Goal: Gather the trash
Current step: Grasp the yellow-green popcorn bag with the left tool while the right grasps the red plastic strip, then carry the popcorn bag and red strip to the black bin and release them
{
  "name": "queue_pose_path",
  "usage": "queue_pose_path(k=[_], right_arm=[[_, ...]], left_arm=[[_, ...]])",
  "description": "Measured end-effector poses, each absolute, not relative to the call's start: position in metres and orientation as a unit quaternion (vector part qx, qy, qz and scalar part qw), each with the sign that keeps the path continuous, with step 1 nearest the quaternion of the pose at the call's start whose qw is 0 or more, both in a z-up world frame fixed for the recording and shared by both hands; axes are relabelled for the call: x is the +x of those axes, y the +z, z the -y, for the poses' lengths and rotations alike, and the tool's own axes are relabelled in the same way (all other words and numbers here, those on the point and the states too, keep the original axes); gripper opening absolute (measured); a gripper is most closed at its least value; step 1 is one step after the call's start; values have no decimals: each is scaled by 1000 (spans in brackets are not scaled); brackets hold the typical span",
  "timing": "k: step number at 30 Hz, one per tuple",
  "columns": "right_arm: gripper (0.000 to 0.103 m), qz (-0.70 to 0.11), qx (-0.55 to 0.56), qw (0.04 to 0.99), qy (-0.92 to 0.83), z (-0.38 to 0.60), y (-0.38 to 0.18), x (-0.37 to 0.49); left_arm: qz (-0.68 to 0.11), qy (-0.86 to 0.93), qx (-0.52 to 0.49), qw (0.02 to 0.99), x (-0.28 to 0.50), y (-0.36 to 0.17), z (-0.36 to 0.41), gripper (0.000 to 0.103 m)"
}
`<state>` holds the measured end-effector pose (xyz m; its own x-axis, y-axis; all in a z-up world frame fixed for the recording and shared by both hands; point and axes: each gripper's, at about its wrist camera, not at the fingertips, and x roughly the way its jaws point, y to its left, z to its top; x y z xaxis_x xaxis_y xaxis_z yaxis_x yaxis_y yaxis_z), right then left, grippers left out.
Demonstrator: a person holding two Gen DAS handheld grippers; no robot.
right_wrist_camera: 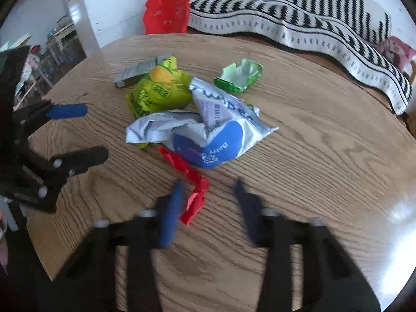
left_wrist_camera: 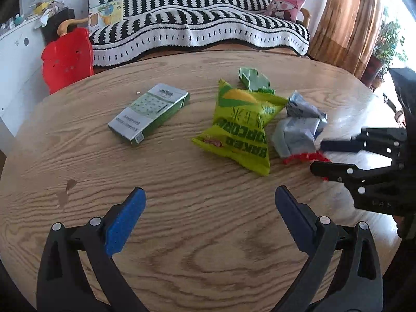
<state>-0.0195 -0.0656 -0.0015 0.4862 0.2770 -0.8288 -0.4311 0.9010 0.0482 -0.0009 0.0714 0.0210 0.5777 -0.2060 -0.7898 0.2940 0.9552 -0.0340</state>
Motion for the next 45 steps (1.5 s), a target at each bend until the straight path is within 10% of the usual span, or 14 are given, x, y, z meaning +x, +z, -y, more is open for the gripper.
queue_pose_path(k=[15, 17, 23, 45], right_arm=[[12, -450, -52, 874, 177, 129, 1, -32], [12, -446, -56, 876, 178, 132, 1, -34], [12, -440, -51, 878, 183, 137, 1, -39], [12, -416, -3, 899, 137, 171, 17, -57]], left_arm=[[-436, -159, 47, 884, 41, 11, -34, 96], [-451, -160, 5, 878, 48, 9, -39, 74], [-450, -155, -16, 879, 48, 10, -44, 65], [-406, -128, -18, 904, 14, 40, -61, 62]])
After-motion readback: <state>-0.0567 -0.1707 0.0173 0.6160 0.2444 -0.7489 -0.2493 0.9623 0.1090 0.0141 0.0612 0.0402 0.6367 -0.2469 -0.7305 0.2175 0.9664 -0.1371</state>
